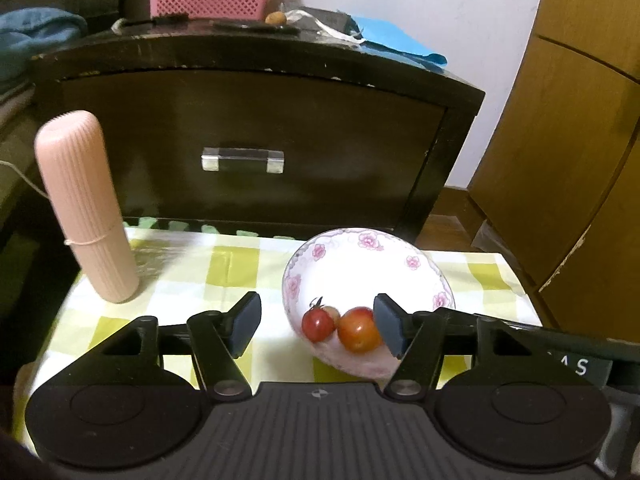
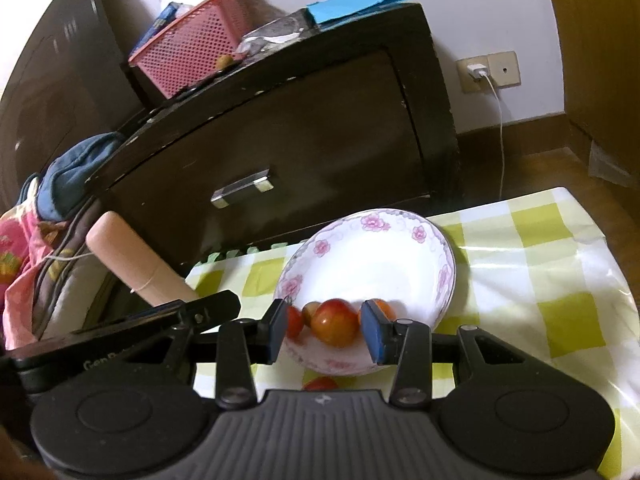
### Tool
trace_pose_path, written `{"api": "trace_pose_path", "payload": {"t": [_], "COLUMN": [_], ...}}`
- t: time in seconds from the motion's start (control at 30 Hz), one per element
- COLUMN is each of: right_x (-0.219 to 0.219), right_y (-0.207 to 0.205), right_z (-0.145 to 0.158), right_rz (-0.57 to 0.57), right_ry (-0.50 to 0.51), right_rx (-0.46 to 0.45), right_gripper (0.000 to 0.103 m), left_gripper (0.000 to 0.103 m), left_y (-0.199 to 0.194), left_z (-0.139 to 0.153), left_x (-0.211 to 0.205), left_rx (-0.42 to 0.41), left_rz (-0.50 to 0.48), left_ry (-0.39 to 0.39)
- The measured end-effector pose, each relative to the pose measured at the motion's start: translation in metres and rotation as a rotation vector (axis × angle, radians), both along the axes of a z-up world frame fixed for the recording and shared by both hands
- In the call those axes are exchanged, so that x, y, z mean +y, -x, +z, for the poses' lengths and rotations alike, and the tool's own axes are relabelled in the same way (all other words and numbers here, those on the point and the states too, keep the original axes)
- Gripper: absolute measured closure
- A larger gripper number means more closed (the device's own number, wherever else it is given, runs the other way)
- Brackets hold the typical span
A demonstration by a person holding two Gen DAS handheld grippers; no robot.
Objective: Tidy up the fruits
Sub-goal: 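Lift both open grippers out of the bowl and move them back over the remaining fruits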
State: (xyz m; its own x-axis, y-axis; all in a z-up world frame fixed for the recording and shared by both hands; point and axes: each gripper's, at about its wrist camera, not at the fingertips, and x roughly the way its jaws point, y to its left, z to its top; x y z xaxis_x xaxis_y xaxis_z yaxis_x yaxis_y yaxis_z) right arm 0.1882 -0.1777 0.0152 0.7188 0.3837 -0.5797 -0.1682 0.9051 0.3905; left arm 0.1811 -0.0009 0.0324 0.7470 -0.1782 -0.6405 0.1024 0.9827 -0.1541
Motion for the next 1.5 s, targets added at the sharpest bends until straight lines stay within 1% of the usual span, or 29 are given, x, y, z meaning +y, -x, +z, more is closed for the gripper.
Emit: {"api": "trace_pose_path", "payload": {"t": [0.03,0.13,0.2,0.27,0.33,0.47,0.6,0.67,0.77,0.9,1.0,1.2,1.33,1.5], "right_x": [0.001,0.003,0.002,0.002,0.004,0.014,0.025,0.029,0.033,0.039,0.041,0.042,0.047,0.055], "right_y": [0.003,0.015,0.023,0.03,0.039,0.057,0.069,0.073,0.075,0.08,0.084,0.083,0.081,0.077], "right_z": [0.001,0.005,0.008,0.01,0.01,0.007,0.002,-0.003,-0.011,-0.018,-0.024,-0.039,-0.049,-0.058], "right_rz": [0.002,0.01,0.012,0.014,0.017,0.048,0.072,0.077,0.085,0.095,0.1,0.101,0.115,0.141], "right_ry": [0.007,0.015,0.011,0.003,-0.008,-0.001,0.037,0.051,0.056,0.077,0.088,0.123,0.137,0.149], "right_rx": [-0.002,-0.005,-0.009,-0.009,-0.007,0.004,0.003,0.01,0.032,0.046,0.06,0.092,0.117,0.13], "right_gripper": [0.064,0.064,0.064,0.064,0.064,0.064,0.063,0.063,0.063,0.064,0.064,0.064,0.063,0.063], "left_gripper": [0.032,0.025,0.02,0.018,0.017,0.016,0.015,0.015,0.015,0.015,0.015,0.015,0.015,0.015], "left_y": [0.005,0.017,0.027,0.036,0.047,0.069,0.087,0.093,0.097,0.106,0.11,0.117,0.114,0.115], "left_z": [0.001,0.005,0.009,0.012,0.013,0.011,0.002,-0.004,-0.012,-0.018,-0.024,-0.038,-0.046,-0.049], "left_x": [0.0,-0.001,-0.001,-0.001,-0.002,-0.002,0.006,0.015,0.028,0.037,0.04,0.039,0.04,0.033], "left_rx": [-0.012,-0.041,-0.061,-0.076,-0.084,-0.092,-0.075,-0.047,0.002,0.019,0.045,0.08,0.119,0.12], "left_rz": [0.001,0.014,0.022,0.03,0.032,0.032,0.044,0.053,0.07,0.078,0.072,0.037,0.02,-0.023], "left_ry": [-0.016,-0.06,-0.071,-0.074,-0.085,-0.138,-0.195,-0.191,-0.164,-0.169,-0.152,-0.172,-0.147,-0.151]}}
